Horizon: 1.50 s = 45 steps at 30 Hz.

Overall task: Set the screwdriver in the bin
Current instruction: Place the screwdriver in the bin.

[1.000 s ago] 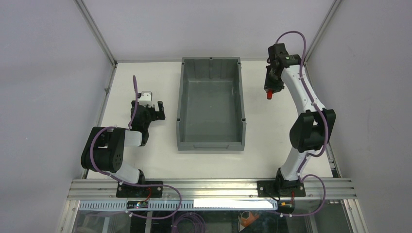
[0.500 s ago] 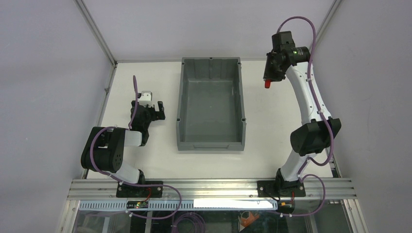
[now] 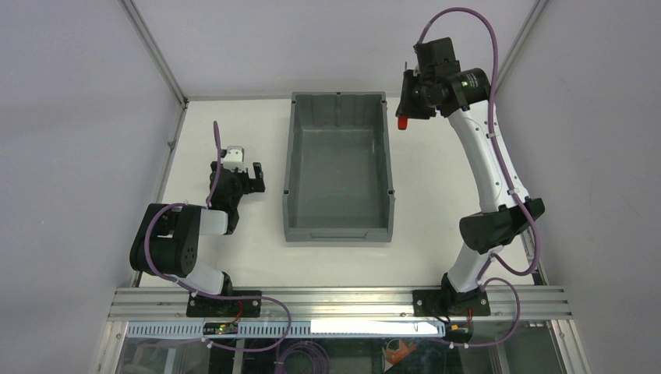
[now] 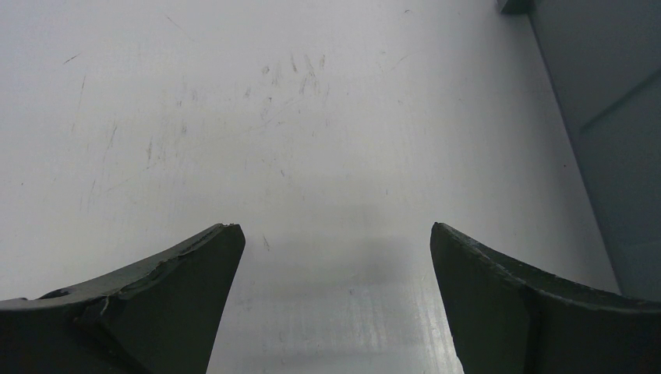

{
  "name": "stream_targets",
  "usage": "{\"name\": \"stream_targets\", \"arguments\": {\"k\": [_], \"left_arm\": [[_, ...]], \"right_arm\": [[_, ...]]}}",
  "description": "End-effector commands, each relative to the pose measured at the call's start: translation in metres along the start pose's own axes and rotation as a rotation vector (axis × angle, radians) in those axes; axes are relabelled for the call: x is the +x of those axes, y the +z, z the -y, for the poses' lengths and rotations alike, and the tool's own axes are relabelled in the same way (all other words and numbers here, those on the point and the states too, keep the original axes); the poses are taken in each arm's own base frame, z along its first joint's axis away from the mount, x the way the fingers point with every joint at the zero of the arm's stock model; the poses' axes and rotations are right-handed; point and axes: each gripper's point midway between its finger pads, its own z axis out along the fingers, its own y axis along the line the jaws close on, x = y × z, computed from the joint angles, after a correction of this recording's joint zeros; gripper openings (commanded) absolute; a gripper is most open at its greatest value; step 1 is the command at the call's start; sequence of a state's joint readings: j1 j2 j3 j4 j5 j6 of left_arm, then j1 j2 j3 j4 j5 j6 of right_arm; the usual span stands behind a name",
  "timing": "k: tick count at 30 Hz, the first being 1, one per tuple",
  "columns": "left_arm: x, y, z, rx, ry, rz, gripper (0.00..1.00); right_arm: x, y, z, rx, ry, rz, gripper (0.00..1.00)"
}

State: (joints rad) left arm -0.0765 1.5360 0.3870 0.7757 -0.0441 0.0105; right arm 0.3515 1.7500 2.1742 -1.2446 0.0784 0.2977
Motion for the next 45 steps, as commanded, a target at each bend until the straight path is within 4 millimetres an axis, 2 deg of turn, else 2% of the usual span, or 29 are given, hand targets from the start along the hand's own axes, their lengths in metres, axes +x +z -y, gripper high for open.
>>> {"name": "stream_targets", "arguments": {"k": [1,9,15,19,28,45], "left_arm": [[-0.017,-0.002,-0.001,0.007,-0.015,0.055,0.99],[-0.017,-0.002,-0.001,0.007,-0.015,0.054,0.99],[-0.017,-0.002,-0.001,0.007,-0.015,0.056,0.99],[-0.017,-0.002,-0.001,0.007,-0.015,0.055,0.99],[-0.017,-0.002,-0.001,0.008,-0.014,0.056,0.99],[-0.017,-0.002,-0.001,0.007,-0.016,0.055,0.99]], "right_arm": [[-0.011,-0.015,-0.029,-0.074,0.016,0.047,0.0],[0.001,0.006,-0.075,-0.125,-0.014,0.009,0.0],[0.011,0.028,-0.098,-0.122,-0.02,-0.017,0.0],[0.025,0.049,-0.11,-0.104,-0.015,-0.058,0.0],[0.063,0.105,-0.122,-0.031,-0.012,-0.17,0.0],[0.127,0.187,-0.126,0.027,-0.004,-0.328,0.0]]}}
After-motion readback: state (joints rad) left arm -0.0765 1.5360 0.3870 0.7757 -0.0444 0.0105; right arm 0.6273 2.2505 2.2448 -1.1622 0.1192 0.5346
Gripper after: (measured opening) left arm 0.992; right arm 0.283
